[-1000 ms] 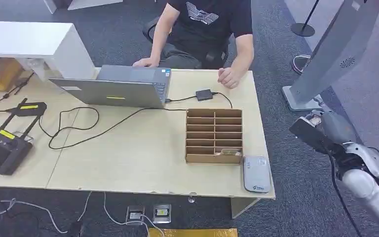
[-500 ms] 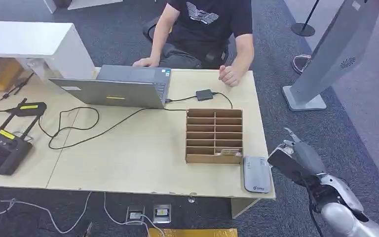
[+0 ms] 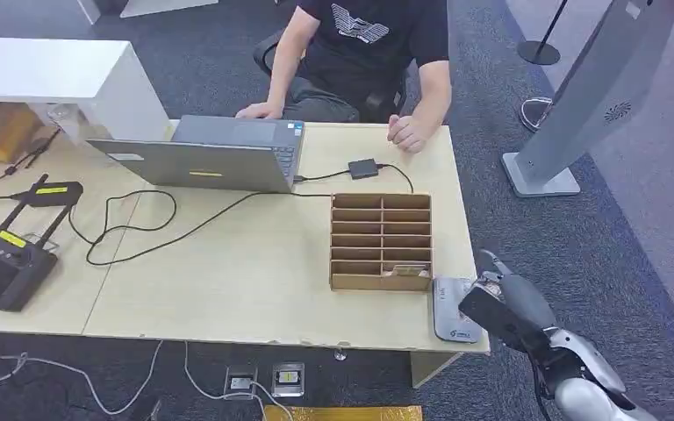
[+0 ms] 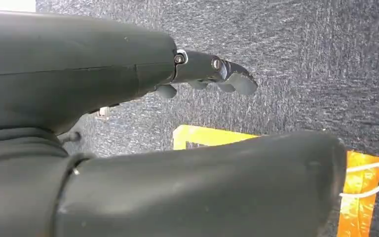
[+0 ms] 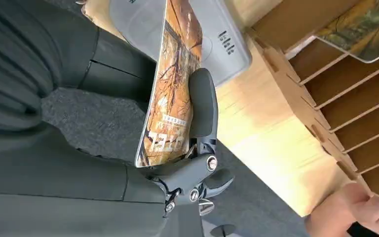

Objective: Pass the card to the sensor for recognition and then transmit it.

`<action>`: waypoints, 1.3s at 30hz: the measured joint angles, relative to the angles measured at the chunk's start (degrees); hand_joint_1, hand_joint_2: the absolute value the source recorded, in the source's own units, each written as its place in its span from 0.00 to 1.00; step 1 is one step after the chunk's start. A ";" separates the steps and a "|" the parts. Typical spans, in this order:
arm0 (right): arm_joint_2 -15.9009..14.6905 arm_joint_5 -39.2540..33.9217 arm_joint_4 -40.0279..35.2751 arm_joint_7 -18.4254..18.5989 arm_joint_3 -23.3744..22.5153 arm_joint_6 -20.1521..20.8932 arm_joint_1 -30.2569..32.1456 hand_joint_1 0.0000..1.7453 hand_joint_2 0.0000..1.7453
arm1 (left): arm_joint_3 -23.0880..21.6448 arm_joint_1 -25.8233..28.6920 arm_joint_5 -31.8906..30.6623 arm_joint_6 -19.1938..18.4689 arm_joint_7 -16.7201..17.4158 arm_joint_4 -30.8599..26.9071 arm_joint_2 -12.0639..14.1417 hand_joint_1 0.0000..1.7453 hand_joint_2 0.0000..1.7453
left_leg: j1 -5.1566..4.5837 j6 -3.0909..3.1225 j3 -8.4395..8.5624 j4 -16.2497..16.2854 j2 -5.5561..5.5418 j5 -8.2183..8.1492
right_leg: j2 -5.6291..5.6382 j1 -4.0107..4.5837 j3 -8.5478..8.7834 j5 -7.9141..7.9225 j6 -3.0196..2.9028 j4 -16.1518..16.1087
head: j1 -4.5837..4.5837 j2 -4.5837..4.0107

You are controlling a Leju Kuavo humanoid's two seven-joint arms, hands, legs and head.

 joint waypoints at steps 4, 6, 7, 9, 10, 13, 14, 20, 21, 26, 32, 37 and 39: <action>0.00 -0.33 0.02 0.04 0.09 -0.04 0.14 1.00 1.00 | 0.02 0.03 0.19 0.17 0.02 0.33 -0.02 0.00 0.00 | 0.00 0.00 0.01 0.00 0.00 0.00 | 0.00 0.00 0.00 0.00 0.00 0.00 | -0.02 0.00; 0.00 -1.29 0.11 0.11 0.09 -0.55 0.78 1.00 1.00 | 0.31 0.07 1.42 0.79 0.02 0.50 -0.02 0.00 0.00 | 0.00 0.00 0.00 0.00 0.00 0.00 | -0.01 0.00 0.00 0.00 0.00 0.00 | 0.00 0.00; 0.00 -1.70 0.26 0.09 0.07 -0.94 1.24 1.00 1.00 | 0.63 0.14 2.31 1.16 0.00 0.66 -0.02 0.00 0.00 | 0.00 0.00 0.00 0.00 0.00 0.00 | -0.01 0.00 0.00 0.00 0.00 -0.01 | 0.00 0.00; 0.02 -2.52 0.72 -0.31 0.07 -1.66 2.22 1.00 1.00 | 1.23 0.28 3.65 1.38 -0.39 0.85 0.02 0.00 0.00 | 0.00 -0.04 0.00 0.00 0.00 -0.02 | 0.00 0.00 0.00 0.00 0.00 0.00 | 0.00 0.00; 0.02 -2.93 1.11 -0.68 0.07 -2.10 2.71 1.00 1.00 | 1.68 0.37 3.91 1.42 -0.69 0.98 0.04 0.00 0.00 | 0.00 -0.04 0.00 0.00 0.00 -0.03 | 0.00 0.00 0.00 -0.01 0.00 -0.01 | -0.02 0.00; 0.15 -4.27 2.21 -1.47 0.07 -2.87 4.03 1.00 1.00 | 2.49 0.52 5.67 1.14 -0.96 1.47 0.07 0.00 0.00 | 0.00 -0.06 0.00 0.00 0.00 -0.04 | 0.00 0.00 0.00 -0.02 -0.02 -0.01 | 0.00 0.00; 0.28 -5.29 2.71 -1.86 0.07 -2.89 4.39 1.00 1.00 | 3.14 0.59 7.00 0.90 -1.07 1.60 0.07 0.00 0.00 | 0.00 -0.06 0.00 0.00 0.00 -0.04 | 0.01 0.00 -0.01 -0.02 -0.02 0.00 | 0.00 0.00; 1.07 -7.87 5.84 -4.13 0.02 -3.43 5.84 1.00 1.00 | 6.27 0.87 9.64 -0.50 -3.21 2.01 0.07 0.00 0.00 | 0.00 -0.06 0.00 0.00 0.00 -0.04 | 0.00 0.00 0.00 -0.02 -0.02 0.00 | 0.00 0.00; 1.14 -7.89 5.97 -4.22 0.02 -3.41 5.83 1.00 1.00 | 6.58 0.89 9.66 -0.57 -3.26 2.14 0.09 0.00 0.00 | 0.00 -0.06 0.01 0.00 0.02 -0.04 | 0.03 0.00 0.00 -0.02 -0.02 0.00 | 0.00 0.00; 1.27 -6.97 6.38 -4.33 0.00 -3.35 5.84 1.00 1.00 | 7.82 1.02 9.66 -0.83 -3.26 2.65 0.30 0.00 0.00 | 0.01 -0.07 0.03 0.00 0.04 -0.04 | 0.04 0.00 0.02 -0.02 -0.03 0.00 | 0.00 0.00; 1.29 -5.27 6.01 -3.17 -0.04 -2.84 5.69 1.00 1.00 | 8.90 1.37 9.77 -0.74 -3.26 2.80 0.39 0.00 0.00 | 0.01 -0.07 0.02 0.00 0.04 -0.04 | 0.03 0.00 0.04 -0.02 -0.02 0.00 | 0.00 0.00; 1.33 -4.79 4.00 -1.81 -1.20 -0.94 5.41 1.00 1.00 | 9.11 1.57 10.14 -0.48 -2.12 3.06 0.39 0.00 0.00 | 0.00 -0.07 0.01 0.00 0.04 -0.04 | 0.03 0.00 0.03 -0.02 -0.02 0.00 | -0.02 0.00; 1.33 -4.33 2.54 -1.16 -2.14 -0.29 5.07 1.00 1.00 | 9.18 1.60 10.25 -0.35 -1.46 3.21 0.37 0.00 0.00 | 0.00 -0.07 0.01 0.00 0.04 -0.04 | 0.02 0.00 0.03 -0.02 -0.02 0.00 | -0.02 0.00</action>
